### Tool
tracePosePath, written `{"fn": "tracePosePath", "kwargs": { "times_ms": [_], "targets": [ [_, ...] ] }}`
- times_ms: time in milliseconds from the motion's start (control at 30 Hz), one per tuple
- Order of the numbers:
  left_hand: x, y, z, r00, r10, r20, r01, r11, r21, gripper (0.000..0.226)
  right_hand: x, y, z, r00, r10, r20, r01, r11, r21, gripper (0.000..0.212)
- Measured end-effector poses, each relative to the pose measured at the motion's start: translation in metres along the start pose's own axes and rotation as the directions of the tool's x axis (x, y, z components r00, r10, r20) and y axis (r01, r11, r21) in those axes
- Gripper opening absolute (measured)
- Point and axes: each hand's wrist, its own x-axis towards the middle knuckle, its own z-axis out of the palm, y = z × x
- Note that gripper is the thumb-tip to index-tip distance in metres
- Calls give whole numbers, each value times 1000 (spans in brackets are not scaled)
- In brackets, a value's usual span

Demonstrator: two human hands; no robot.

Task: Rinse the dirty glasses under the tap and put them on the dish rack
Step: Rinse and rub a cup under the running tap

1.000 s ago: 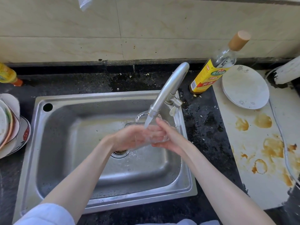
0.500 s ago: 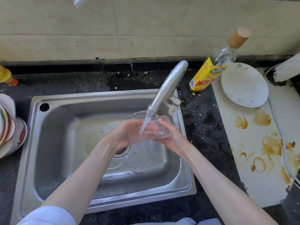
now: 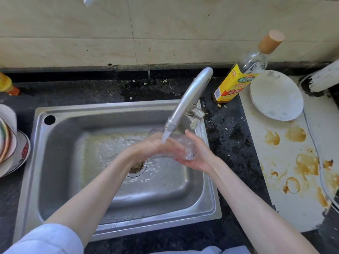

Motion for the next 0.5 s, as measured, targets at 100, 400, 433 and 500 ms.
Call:
{"fn": "tracePosePath", "kwargs": {
  "times_ms": [100,400,433,500],
  "targets": [
    [3,-5,-5,977,-83,-197,23,957,-289,23,-5,4,4,986,-121,111,126,991,-40,38],
    [-9,13,12,995,-28,99,52,967,-251,50,-8,11,7,954,-298,36,300,938,-174,57],
    [-10,16,15,990,-33,139,57,984,-171,53,-9,4,7,975,-218,33,220,959,-180,55],
    [-8,15,16,957,-123,263,120,992,28,50,-10,-6,6,999,-41,32,48,973,-227,57]
  ]
}}
